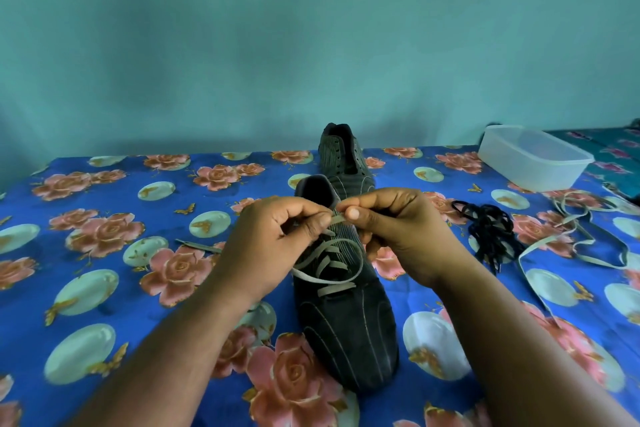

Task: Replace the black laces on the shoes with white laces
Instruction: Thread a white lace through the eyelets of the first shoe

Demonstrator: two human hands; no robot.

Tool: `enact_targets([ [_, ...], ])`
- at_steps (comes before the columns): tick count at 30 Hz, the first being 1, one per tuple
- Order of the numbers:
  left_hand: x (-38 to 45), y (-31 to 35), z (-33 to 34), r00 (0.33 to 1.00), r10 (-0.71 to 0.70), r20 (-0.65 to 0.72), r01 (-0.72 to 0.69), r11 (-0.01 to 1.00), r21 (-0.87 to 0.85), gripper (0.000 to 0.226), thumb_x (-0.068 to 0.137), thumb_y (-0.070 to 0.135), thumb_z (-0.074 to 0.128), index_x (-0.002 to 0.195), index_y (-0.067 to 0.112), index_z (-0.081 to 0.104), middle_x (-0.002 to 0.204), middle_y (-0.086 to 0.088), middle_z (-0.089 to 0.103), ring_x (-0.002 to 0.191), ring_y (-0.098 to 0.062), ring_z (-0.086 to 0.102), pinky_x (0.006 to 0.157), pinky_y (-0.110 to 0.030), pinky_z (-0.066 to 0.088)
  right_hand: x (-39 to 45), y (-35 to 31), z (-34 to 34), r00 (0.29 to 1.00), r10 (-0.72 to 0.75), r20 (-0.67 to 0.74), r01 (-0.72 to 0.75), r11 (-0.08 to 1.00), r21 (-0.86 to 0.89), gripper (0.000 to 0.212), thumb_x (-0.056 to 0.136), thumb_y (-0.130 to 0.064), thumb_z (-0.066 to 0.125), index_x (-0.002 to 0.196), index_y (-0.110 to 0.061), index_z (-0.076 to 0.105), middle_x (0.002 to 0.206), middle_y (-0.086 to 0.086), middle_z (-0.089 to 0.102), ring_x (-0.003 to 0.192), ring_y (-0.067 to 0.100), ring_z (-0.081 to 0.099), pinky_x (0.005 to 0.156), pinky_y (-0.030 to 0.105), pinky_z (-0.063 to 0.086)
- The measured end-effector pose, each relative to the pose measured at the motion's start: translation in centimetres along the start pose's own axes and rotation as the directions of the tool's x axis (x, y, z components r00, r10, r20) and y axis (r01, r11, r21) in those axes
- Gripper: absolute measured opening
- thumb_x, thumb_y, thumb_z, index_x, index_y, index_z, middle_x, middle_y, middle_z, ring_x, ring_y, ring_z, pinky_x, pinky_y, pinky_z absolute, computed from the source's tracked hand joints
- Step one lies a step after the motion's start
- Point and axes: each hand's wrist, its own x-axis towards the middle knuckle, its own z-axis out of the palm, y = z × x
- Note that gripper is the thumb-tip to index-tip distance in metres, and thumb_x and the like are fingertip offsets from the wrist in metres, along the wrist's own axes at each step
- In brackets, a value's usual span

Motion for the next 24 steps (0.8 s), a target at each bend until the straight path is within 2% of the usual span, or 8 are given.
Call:
enact_targets([
  [2, 0.0, -0.3, -0.3, 1.000, -0.015, -0.026, 0.014, 1.000, -0.010, 0.015, 0.089, 0.039, 0.069, 0.095, 0.030, 0.079, 0.078, 0.013, 0.072, 0.074, -0.012, 0.067, 0.068, -0.032, 0.054, 0.1, 0.0, -0.3, 0.999, -0.022, -0.030, 0.023, 1.000, 0.006, 0.019, 0.080, -0.027, 0.079, 0.097, -0.019, 0.082, 0.066, 0.012, 0.063, 0.051, 0.024, 0.054, 0.055, 0.048, 0.047],
  [4, 0.0, -0.2, -0.4, 0.999, 0.003, -0.044, -0.003, 1.000, -0.002, 0.013, 0.087, 0.042, 0.071, 0.096, 0.035, 0.078, 0.083, 0.019, 0.072, 0.079, -0.009, 0.066, 0.070, -0.024, 0.053, 0.2, 0.1, -0.3, 0.998, -0.046, -0.051, 0.046, 0.999, -0.008, 0.018, 0.077, -0.023, 0.081, 0.095, -0.019, 0.082, 0.069, 0.017, 0.066, 0.055, 0.028, 0.056, 0.055, 0.053, 0.049],
  [6, 0.1, 0.0, -0.2, 0.998, 0.048, -0.051, -0.044, 0.997, 0.065, 0.026, 0.084, 0.051, 0.076, 0.105, 0.035, 0.077, 0.089, 0.028, 0.070, 0.088, -0.004, 0.064, 0.078, -0.019, 0.050, 0.2, 0.2, 0.1, 0.997, -0.065, -0.048, 0.064, 0.998, -0.022, 0.020, 0.076, -0.021, 0.083, 0.095, -0.018, 0.080, 0.078, 0.019, 0.071, 0.059, 0.030, 0.060, 0.054, 0.056, 0.050],
  [8, 0.2, -0.1, 0.2, 0.995, 0.088, -0.042, -0.084, 0.992, 0.095, 0.033, 0.082, 0.051, 0.073, 0.107, 0.031, 0.079, 0.090, 0.027, 0.072, 0.092, -0.005, 0.065, 0.083, -0.031, 0.053, 0.2, 0.4, 0.4, 0.996, -0.086, -0.033, 0.086, 0.996, -0.005, 0.021, 0.078, -0.013, 0.081, 0.098, -0.013, 0.075, 0.083, 0.012, 0.076, 0.061, 0.021, 0.066, 0.051, 0.036, 0.053],
  [10, 0.2, -0.3, 0.5, 0.994, 0.093, -0.054, -0.087, 0.992, 0.093, 0.028, 0.082, 0.049, 0.072, 0.102, 0.032, 0.080, 0.089, 0.025, 0.073, 0.089, -0.006, 0.067, 0.079, -0.044, 0.055, 0.3, 0.4, 0.5, 0.996, -0.085, -0.028, 0.085, 0.996, -0.011, 0.020, 0.081, -0.007, 0.080, 0.100, -0.009, 0.073, 0.084, 0.012, 0.077, 0.065, 0.018, 0.069, 0.051, 0.026, 0.053],
  [17, 0.4, -0.3, 0.5, 0.989, 0.116, -0.091, -0.101, 0.982, 0.162, 0.023, 0.085, 0.049, 0.065, 0.091, 0.032, 0.078, 0.082, 0.024, 0.068, 0.084, -0.006, 0.061, 0.079, -0.045, 0.050, 0.5, 0.8, 0.4, 0.993, -0.113, -0.023, 0.112, 0.993, -0.030, 0.015, 0.084, -0.005, 0.078, 0.098, -0.007, 0.074, 0.084, 0.010, 0.077, 0.071, 0.017, 0.071, 0.057, 0.024, 0.055],
  [21, 0.5, -1.0, 0.7, 0.987, 0.101, -0.125, -0.074, 0.976, 0.207, 0.025, 0.088, 0.047, 0.062, 0.093, 0.028, 0.077, 0.094, 0.017, 0.066, 0.097, -0.010, 0.061, 0.087, -0.045, 0.049, 0.7, 0.9, 0.3, 0.989, -0.135, -0.053, 0.132, 0.990, -0.051, 0.015, 0.090, -0.012, 0.074, 0.106, -0.012, 0.075, 0.088, 0.008, 0.077, 0.070, 0.014, 0.064, 0.053, 0.025, 0.051],
  [24, 0.6, -1.5, 0.6, 0.988, 0.046, -0.144, -0.013, 0.976, 0.219, 0.025, 0.087, 0.049, 0.060, 0.093, 0.030, 0.075, 0.105, 0.016, 0.065, 0.109, -0.014, 0.061, 0.093, -0.050, 0.050, 1.1, 1.6, 0.1, 0.967, -0.235, -0.100, 0.199, 0.939, -0.281, 0.018, 0.099, -0.013, 0.065, 0.112, -0.019, 0.075, 0.092, -0.005, 0.076, 0.076, 0.005, 0.064, 0.066, 0.020, 0.048],
])
